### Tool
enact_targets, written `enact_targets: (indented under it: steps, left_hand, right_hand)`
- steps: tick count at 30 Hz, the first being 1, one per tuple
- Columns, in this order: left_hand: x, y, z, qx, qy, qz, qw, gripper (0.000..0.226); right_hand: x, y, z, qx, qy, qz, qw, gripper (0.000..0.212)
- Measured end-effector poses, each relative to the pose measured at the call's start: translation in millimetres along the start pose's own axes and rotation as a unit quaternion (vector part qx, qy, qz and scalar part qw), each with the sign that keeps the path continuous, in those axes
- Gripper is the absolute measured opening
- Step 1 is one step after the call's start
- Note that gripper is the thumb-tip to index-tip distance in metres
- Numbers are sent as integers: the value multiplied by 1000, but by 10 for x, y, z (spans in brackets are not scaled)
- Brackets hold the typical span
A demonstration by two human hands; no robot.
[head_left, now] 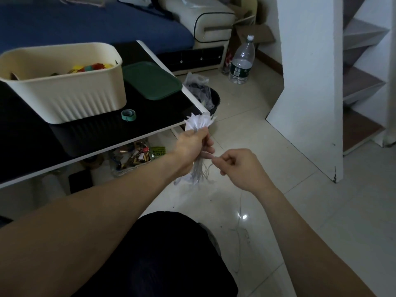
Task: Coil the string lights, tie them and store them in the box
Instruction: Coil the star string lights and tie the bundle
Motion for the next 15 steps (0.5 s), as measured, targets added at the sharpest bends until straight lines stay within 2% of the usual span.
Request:
enact_targets:
  steps: [3,6,8,9,11,13,15]
  left_hand:
    - [-76,53,-52,58,7,-4,998,30]
    - [-137,172,-61,95,25,37,994,34]
    - [-146,212,14,138,6,61,989,35]
    - [-147,208,45,154,2,67,986,34]
    - [-129,183,90,169,0,79,982,28]
    - [-110,146,121,165,-2,91,982,22]
    - [-79,118,153,139,-5,95,986,25]
  right_hand:
    - [101,199,-60,-8,10,37,999,19]
    - [171,291,-179,-32,93,59,993,8]
    - [179,302,-221,-83,140,76,984,12]
    - [174,290,-225,-90,138,86,983,17]
    - [139,233,-201,-28,83,88,992,30]
    - [74,114,-163,47,-9,78,996,46]
    - [-13,-61,-188,82,-53,22,995,65]
Point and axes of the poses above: each hand's wrist, its own x-axis towards the middle knuckle, its own z-axis out of the back of the hand, y = z × x, the point moved 6 cm from there along x, towards the middle knuckle, and after that the axes turned 6 degrees about z, right-handed, at the moved point
